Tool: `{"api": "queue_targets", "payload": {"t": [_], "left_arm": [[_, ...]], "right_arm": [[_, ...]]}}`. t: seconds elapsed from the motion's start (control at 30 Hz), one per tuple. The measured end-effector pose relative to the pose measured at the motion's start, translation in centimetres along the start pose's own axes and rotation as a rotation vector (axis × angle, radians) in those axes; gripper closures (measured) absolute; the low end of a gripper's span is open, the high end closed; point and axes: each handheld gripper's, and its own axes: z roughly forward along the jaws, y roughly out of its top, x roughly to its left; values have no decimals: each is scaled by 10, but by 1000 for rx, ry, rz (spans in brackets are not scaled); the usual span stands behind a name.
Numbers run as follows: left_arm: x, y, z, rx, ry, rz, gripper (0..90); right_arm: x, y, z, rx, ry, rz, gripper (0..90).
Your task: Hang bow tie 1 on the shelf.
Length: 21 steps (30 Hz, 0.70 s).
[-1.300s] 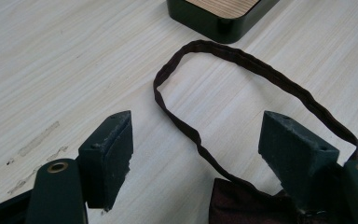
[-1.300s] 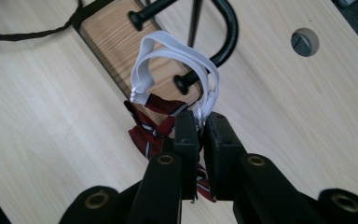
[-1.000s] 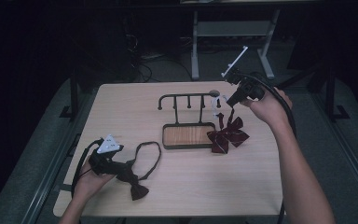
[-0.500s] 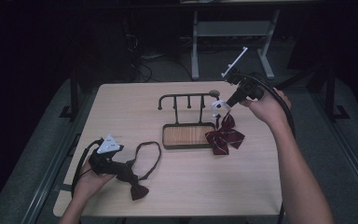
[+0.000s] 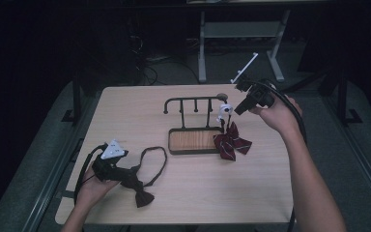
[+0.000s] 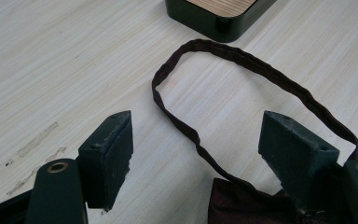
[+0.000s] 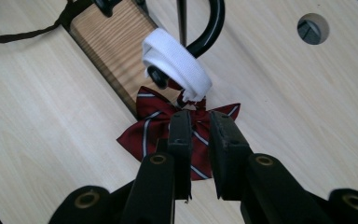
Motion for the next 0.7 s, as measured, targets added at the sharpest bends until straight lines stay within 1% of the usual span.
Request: {"api": "queue_targets", "payload": {"t": [0.23, 0.47, 0.7], "left_arm": [[-1, 0, 0, 11, -3, 3, 266], [-1, 0, 0, 10, -5, -6, 266], [-1, 0, 0, 10, -5, -5, 266]], "right_arm": [[1, -8, 2, -6, 22, -7, 771], [4, -13, 3, -9, 35, -17, 757], [9, -17, 4, -13, 48, -27, 747]]}}
